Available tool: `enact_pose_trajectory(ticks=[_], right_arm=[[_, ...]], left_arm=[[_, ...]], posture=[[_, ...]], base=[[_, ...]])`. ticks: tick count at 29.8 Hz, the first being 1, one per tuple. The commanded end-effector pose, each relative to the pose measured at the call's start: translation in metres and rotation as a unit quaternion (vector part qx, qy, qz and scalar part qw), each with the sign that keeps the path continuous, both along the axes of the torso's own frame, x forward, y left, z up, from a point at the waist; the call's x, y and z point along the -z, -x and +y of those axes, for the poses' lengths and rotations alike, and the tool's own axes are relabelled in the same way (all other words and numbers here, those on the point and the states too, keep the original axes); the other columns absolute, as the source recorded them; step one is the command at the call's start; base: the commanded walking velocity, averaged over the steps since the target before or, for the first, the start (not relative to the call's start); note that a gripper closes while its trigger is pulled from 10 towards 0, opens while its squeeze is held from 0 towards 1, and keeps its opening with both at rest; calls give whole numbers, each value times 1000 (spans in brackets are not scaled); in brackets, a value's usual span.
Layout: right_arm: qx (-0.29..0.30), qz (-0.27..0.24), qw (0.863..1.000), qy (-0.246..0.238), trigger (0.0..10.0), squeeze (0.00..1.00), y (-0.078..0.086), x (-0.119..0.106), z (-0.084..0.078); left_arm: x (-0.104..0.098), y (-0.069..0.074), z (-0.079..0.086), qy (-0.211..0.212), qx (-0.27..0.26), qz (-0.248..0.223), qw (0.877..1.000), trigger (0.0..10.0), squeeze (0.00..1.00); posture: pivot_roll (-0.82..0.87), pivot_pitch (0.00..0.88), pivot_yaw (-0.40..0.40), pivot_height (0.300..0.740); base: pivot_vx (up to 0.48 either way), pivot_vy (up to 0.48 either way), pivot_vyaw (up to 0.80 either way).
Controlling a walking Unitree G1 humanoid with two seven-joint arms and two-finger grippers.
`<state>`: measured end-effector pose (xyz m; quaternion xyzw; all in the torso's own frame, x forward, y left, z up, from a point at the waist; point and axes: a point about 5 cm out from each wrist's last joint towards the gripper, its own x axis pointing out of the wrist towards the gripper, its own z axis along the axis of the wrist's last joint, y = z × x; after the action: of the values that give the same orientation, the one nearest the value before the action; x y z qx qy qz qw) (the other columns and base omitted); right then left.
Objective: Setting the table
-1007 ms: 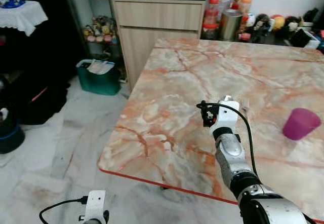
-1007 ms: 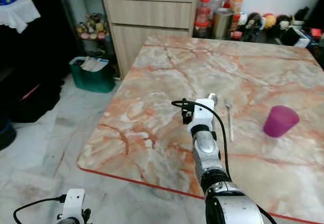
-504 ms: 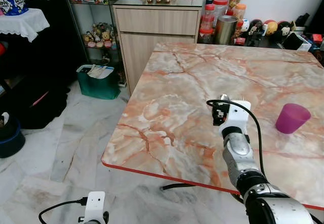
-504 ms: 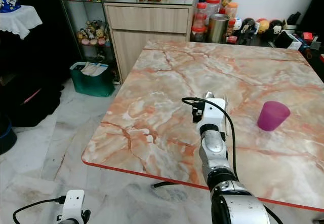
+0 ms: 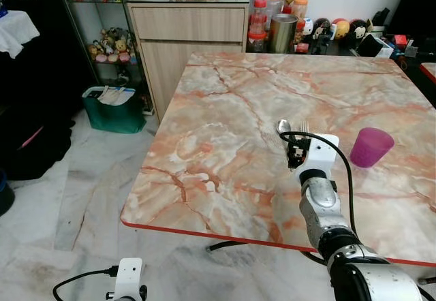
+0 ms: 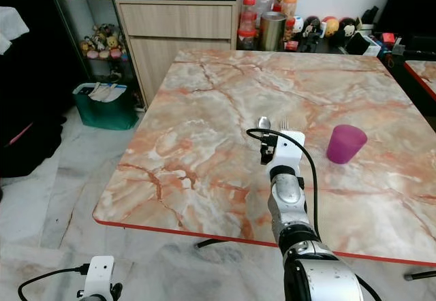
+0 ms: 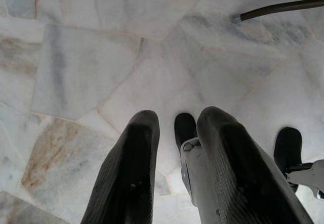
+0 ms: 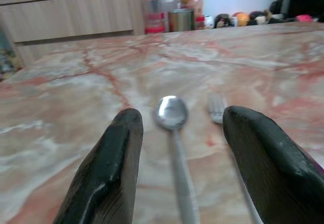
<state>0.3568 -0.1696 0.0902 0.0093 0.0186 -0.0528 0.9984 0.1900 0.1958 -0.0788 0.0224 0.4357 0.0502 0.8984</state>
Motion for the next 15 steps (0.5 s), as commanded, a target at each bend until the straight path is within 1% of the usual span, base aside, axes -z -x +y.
enact_pose_trajectory(ticks=[1, 4, 7, 15], right_arm=[[0, 4, 1000, -7, 10000, 0, -3, -2, 2], [0, 4, 1000, -7, 10000, 0, -3, -2, 2], [-7, -6, 1000, 3, 10000, 0, -3, -5, 4], [-12, -5, 1000, 8, 10000, 0, -4, -5, 5]], left_arm=[[0, 2, 4, -7, -3, 3, 1000, 10000, 0], [0, 2, 4, -7, -3, 3, 1000, 10000, 0], [1, 2, 5, -8, -1, 5, 1000, 10000, 0], [0, 2, 6, -7, -8, 4, 1000, 10000, 0]], posture=[[44, 0, 6, 740], [44, 0, 6, 740], [41, 0, 8, 740], [45, 0, 2, 740]], base=[[277, 0, 0], [277, 0, 0], [281, 0, 0], [282, 0, 0]])
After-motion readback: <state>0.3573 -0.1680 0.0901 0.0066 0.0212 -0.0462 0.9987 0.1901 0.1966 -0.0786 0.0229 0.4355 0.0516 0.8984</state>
